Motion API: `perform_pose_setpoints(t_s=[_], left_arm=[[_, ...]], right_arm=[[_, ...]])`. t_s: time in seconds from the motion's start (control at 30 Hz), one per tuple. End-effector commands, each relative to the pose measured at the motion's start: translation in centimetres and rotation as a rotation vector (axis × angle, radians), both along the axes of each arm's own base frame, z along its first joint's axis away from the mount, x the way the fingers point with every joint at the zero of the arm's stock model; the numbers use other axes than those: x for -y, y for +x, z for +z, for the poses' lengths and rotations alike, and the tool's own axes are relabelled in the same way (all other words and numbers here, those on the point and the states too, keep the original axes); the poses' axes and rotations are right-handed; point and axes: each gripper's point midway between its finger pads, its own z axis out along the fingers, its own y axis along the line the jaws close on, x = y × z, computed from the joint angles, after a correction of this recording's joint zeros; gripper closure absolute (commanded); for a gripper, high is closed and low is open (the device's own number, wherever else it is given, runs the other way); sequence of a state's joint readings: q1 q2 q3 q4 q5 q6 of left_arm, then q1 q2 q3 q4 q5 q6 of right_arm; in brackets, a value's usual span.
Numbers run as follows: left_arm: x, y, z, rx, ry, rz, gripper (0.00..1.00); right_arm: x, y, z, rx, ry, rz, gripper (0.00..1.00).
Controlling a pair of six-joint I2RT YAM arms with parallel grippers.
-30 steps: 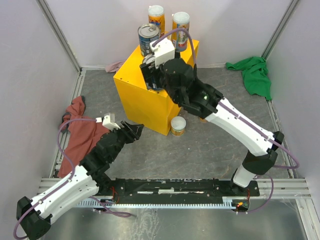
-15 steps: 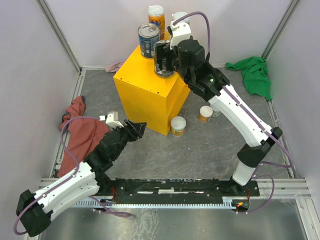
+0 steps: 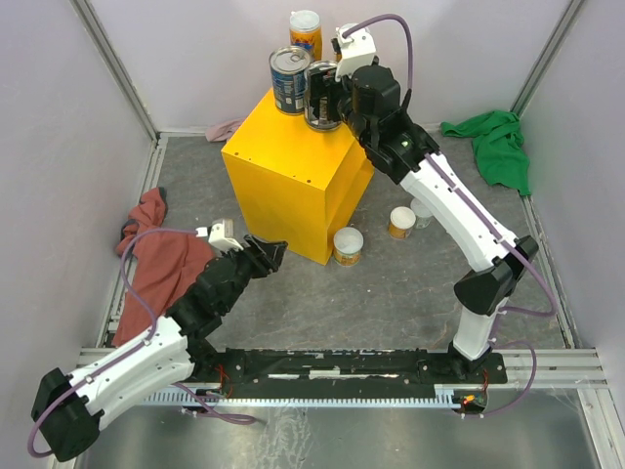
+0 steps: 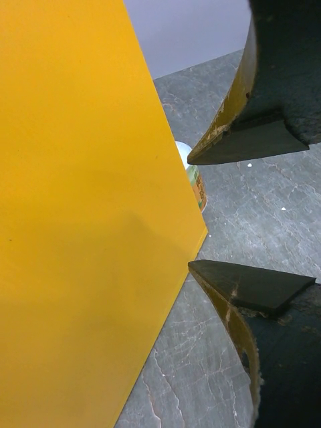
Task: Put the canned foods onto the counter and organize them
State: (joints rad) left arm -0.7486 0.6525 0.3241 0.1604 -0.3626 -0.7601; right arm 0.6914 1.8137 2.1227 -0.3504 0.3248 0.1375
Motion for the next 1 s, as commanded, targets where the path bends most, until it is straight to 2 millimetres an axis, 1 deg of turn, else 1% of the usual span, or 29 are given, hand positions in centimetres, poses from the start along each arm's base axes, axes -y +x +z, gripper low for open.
perform_pose_setpoints(t_s=[0.0, 0.23, 0.57, 0.97], left_arm=[[0.4, 0.3, 1.1, 0.053, -0.006, -0.012, 0.35], [0.7, 0.3, 0.7, 0.047, -0.005, -0.021, 0.35], [0.9, 0.4, 0.2, 0.039, -0.006, -0.027, 0.35], [1.0, 0.2, 0.3, 0.039, -0.019, -0.033, 0.35]], right_arm=[[0.6, -0.3, 7.1, 0.209, 0.095, 0.003, 0.99], [1.6, 0.7, 6.2, 0.222, 0.03, -0.051, 0.99], [3.5, 1.6, 5.5, 0.213, 0.03, -0.082, 0.99], [4.5, 2.3, 4.7, 0.191, 0.026, -0.096, 0.99]])
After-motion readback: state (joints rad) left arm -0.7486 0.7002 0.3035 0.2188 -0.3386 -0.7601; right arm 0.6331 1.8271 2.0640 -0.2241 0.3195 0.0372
